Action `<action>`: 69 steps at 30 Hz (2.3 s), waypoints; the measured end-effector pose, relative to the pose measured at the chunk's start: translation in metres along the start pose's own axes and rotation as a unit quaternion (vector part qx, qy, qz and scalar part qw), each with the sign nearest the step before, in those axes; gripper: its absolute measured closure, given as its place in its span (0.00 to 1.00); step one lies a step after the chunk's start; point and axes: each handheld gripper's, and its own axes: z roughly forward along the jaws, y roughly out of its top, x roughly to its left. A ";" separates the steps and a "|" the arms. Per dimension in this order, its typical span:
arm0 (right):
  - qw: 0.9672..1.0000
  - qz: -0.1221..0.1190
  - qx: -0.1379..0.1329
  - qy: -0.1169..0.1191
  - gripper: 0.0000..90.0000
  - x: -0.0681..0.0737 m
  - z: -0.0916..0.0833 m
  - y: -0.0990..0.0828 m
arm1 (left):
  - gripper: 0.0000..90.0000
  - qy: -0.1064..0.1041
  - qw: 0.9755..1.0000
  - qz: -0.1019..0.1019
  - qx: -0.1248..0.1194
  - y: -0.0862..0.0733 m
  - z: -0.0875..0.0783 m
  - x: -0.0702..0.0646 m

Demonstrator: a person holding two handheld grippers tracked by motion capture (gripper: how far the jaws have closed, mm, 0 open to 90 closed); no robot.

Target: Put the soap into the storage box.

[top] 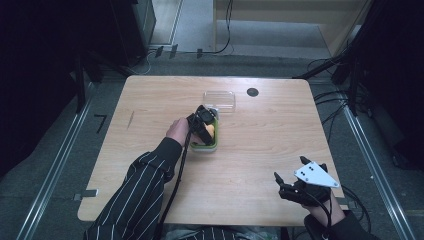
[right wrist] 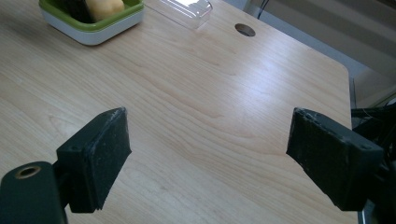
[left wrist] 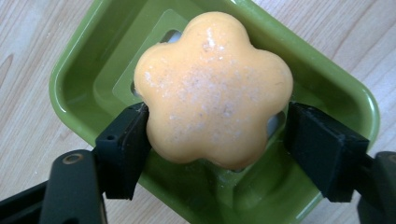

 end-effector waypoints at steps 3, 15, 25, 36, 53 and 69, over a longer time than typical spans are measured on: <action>1.000 0.000 -0.001 -0.001 0.15 0.000 -0.001 0.000 | 0.21 0.005 1.000 0.000 -0.002 0.000 -0.003 -0.002; 1.000 -0.004 -0.001 -0.002 0.15 0.002 -0.002 0.000 | 0.13 -0.008 1.000 -0.006 -0.003 -0.006 -0.022 -0.003; 1.000 -0.003 -0.003 -0.002 0.15 0.002 -0.002 0.000 | 0.02 -0.005 1.000 -0.017 -0.004 -0.023 -0.040 -0.008; 1.000 -0.001 -0.003 -0.002 0.15 0.001 -0.002 0.000 | 0.00 -0.006 1.000 -0.026 -0.001 -0.050 -0.052 -0.013; 1.000 -0.001 -0.003 -0.002 0.15 0.002 -0.002 0.000 | 0.00 -0.013 0.999 -0.038 0.005 -0.097 -0.062 -0.033; 1.000 0.000 -0.003 -0.002 0.15 0.002 -0.002 0.000 | 0.00 -0.029 0.997 -0.061 0.025 -0.148 -0.057 -0.052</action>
